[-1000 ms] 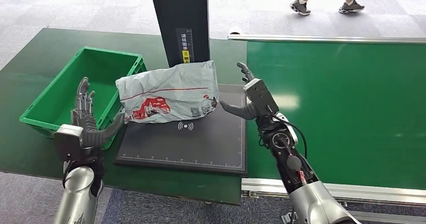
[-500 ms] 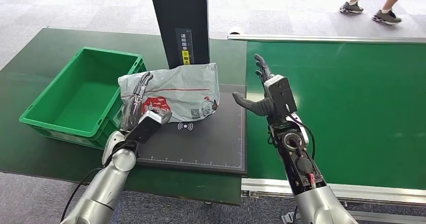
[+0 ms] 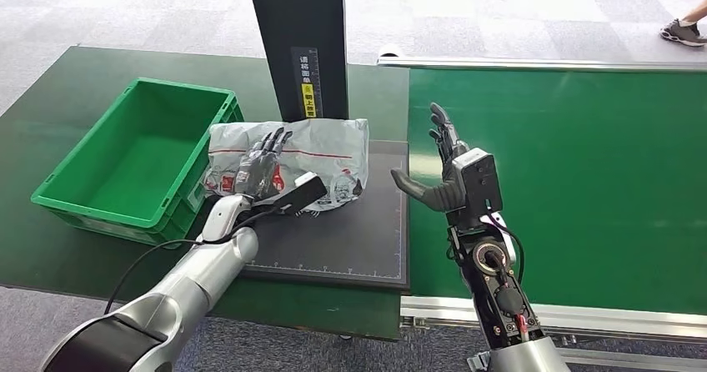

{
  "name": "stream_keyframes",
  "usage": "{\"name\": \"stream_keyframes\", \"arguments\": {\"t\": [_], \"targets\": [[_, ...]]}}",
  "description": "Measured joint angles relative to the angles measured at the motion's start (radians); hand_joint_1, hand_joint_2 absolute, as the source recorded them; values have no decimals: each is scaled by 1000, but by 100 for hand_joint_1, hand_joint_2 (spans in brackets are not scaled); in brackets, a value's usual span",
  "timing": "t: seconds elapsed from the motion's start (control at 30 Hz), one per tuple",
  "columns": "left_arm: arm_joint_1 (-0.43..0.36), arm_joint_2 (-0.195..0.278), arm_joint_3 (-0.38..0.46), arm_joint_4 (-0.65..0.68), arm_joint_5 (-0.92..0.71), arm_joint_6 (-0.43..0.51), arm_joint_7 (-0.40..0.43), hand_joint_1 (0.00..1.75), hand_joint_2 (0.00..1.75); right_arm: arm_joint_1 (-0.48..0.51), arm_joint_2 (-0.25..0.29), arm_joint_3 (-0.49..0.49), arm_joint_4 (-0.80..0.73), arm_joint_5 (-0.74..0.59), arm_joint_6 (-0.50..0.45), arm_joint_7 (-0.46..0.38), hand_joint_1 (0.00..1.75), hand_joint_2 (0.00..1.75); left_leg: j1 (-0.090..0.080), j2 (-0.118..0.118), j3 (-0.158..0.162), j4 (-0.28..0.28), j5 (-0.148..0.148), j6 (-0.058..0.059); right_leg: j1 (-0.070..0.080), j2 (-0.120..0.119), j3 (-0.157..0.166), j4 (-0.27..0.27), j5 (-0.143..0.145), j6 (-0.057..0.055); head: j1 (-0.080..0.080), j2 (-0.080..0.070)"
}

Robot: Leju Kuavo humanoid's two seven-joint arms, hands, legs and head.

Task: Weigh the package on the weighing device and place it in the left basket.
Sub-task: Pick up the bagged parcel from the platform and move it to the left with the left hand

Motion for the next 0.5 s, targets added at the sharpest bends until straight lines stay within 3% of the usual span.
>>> {"name": "stream_keyframes", "arguments": {"t": [0.03,0.13,0.17,0.5], "targets": [[-7,-3,-9,14,-12,-9,12,24,175,5,0,-1,-6,0,-1,0,0,175,0,0,0,0,0,0,0,0,0,0,0,0,0,0],[-22,-16,-40,50,-55,-42,50,154,175,23,0,-5,-24,-1,-3,0,0,175,0,-2,0,0,0,0,0,-1,0,0,0,0,0,0],[-23,-21,-49,58,-68,-52,60,175,175,29,0,-6,-28,-1,-3,-1,0,175,0,-2,0,0,0,0,0,-1,0,0,0,0,0,0],[-24,-56,-99,91,-111,-74,68,175,175,75,-1,-23,-80,1,-13,2,0,175,0,-2,-1,0,0,0,0,-1,0,0,0,0,0,0]]}}
